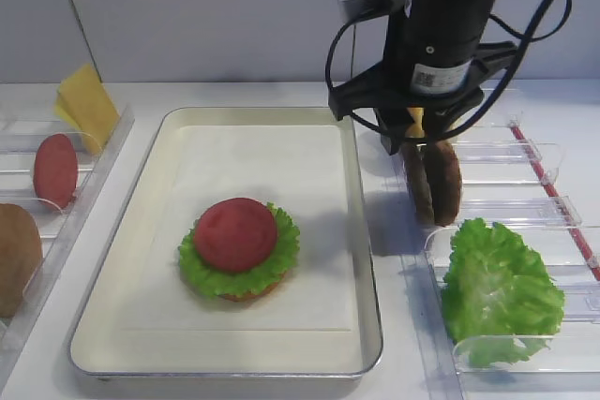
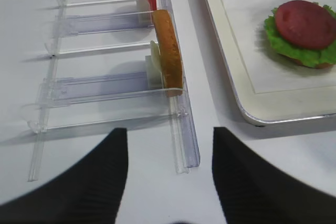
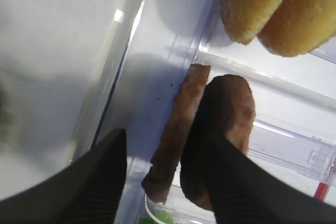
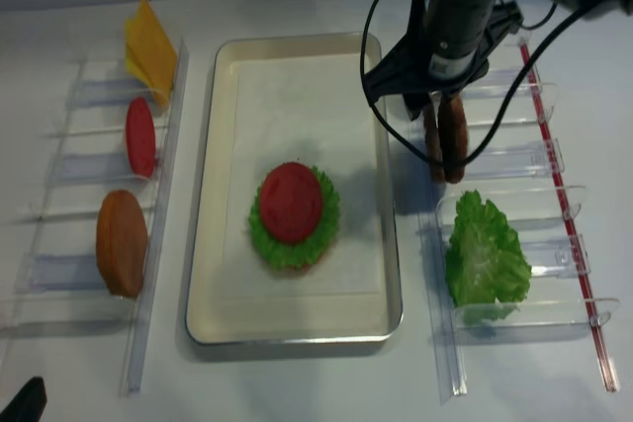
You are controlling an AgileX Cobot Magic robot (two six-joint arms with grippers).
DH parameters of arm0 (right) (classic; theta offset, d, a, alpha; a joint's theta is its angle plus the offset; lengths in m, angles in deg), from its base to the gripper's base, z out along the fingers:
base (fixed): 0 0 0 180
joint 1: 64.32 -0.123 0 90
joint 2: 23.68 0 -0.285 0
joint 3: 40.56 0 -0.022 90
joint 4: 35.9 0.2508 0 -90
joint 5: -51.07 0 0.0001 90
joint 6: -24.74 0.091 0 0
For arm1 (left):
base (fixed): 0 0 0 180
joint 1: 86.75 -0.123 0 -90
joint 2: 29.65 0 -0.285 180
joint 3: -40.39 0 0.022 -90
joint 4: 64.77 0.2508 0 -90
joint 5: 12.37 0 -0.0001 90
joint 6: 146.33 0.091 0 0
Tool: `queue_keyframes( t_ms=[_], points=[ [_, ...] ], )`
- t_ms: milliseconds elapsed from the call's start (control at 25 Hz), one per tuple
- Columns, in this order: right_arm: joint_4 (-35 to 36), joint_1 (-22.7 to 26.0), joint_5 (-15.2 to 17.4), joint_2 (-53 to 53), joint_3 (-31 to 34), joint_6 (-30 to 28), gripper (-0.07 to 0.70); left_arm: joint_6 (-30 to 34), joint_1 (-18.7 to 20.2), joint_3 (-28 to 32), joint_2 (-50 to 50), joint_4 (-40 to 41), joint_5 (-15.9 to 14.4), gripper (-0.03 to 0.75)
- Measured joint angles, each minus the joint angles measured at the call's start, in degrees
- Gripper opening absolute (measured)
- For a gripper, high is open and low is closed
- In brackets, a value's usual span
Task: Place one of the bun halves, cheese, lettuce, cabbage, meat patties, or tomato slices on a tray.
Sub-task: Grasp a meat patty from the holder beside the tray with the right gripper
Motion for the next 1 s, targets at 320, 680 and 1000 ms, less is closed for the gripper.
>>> queue_keyframes(
  t_ms=[320,680,1000],
  points=[
    [-1.09,0.0,-1.23,2.43,-0.1,0.6,0.37,0.0,0.0,0.0,0.0,0.0,0.0,0.359],
    [-2.31,0.0,-1.56,4.52,-0.1,2.14,0.311,0.0,0.0,0.0,0.0,0.0,0.0,0.359],
    [-2.98,0.0,-1.56,4.52,-0.1,2.5,0.216,0.0,0.0,0.0,0.0,0.0,0.0,0.359]
  ],
)
